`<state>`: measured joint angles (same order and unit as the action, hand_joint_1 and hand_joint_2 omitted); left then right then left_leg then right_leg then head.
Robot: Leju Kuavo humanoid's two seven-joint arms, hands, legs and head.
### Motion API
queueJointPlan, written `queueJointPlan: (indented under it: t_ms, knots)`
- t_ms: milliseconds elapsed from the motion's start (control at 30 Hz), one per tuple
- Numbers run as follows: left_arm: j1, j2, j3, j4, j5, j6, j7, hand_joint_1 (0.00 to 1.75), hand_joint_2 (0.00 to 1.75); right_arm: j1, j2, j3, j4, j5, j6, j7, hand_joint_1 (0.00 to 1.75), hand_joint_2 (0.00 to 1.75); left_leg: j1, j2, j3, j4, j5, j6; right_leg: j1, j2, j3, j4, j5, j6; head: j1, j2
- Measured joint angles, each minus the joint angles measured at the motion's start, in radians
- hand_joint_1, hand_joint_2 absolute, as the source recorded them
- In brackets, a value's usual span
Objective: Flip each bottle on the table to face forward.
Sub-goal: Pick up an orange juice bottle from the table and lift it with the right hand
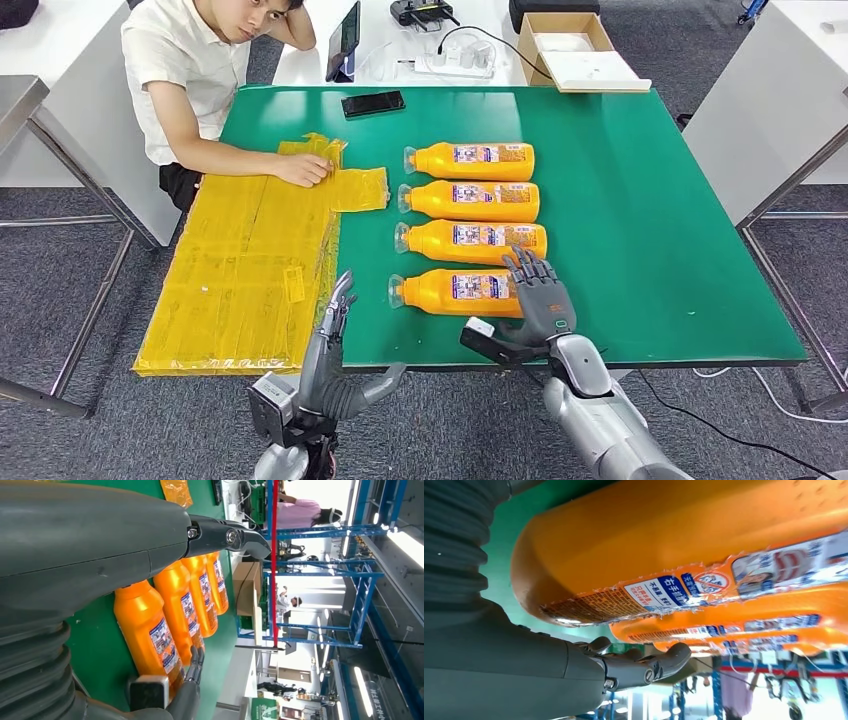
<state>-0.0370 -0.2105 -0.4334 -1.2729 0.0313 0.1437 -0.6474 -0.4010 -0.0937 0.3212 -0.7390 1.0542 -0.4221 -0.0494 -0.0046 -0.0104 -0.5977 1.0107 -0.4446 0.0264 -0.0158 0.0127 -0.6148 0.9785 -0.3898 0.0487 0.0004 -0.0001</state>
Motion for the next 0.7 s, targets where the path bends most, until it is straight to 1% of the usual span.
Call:
queueJointPlan:
  t_ms: [133,200,233,333,367,433,567,700]
  knots:
    - [-0.003,-0.002,0.001,0.005,-0.009,0.001,0.003,0.00,1.75,-0.040,-0.004,0.014,0.031,0.040,0.076,0.060,0.00,1.75,0.000,0.000,0.001,0.000,0.000,0.000,0.000,0.000,0.000,0.000,0.000,0.000,0.000,0.000]
    - [-0.005,-0.002,0.001,0.008,-0.010,0.001,0.005,0.00,1.75,-0.063,-0.004,0.026,0.049,0.057,0.121,0.087,0.03,1.75,0.000,0.001,0.002,0.000,0.000,0.000,0.000,0.000,0.001,0.000,0.000,0.000,0.000,0.000]
    - [-0.006,-0.003,0.001,0.010,-0.010,0.001,0.007,0.00,1.75,-0.075,-0.004,0.032,0.059,0.062,0.143,0.098,0.38,1.75,0.000,0.001,0.002,0.000,0.000,0.000,0.000,0.000,0.001,0.000,0.000,0.000,0.000,0.000]
    - [-0.008,-0.004,0.001,0.014,-0.012,0.001,0.009,0.00,1.75,-0.109,-0.002,0.048,0.085,0.070,0.207,0.116,1.66,1.75,0.000,0.001,0.004,0.000,0.000,0.000,0.000,0.000,0.003,0.000,0.000,0.000,0.000,0.000]
    - [-0.009,-0.004,0.001,0.014,-0.012,0.001,0.009,0.00,1.75,-0.117,-0.001,0.052,0.093,0.071,0.225,0.117,1.75,1.75,0.000,0.001,0.005,0.000,0.000,0.000,0.000,0.000,0.004,0.000,0.000,0.000,0.000,0.000]
    - [-0.011,-0.004,0.002,0.014,-0.014,0.000,0.009,0.00,1.75,-0.128,0.000,0.062,0.108,0.067,0.261,0.110,1.75,1.75,0.000,0.000,0.006,0.000,0.000,0.000,0.000,0.000,0.005,0.000,0.000,0.000,0.000,0.000]
    - [-0.020,-0.004,0.004,0.018,-0.020,-0.001,0.010,0.00,1.75,-0.163,-0.003,0.081,0.129,0.047,0.346,0.068,1.75,1.75,0.000,0.002,0.011,0.000,0.000,0.000,0.000,0.001,0.008,-0.001,0.000,0.000,0.000,0.000]
    - [-0.024,-0.004,0.014,0.019,0.000,-0.017,0.025,0.00,1.75,-0.166,-0.012,0.098,0.134,0.017,0.361,0.043,1.75,1.75,0.000,0.002,0.015,0.000,-0.001,0.000,0.000,0.001,0.013,-0.001,0.000,0.000,0.000,0.000]
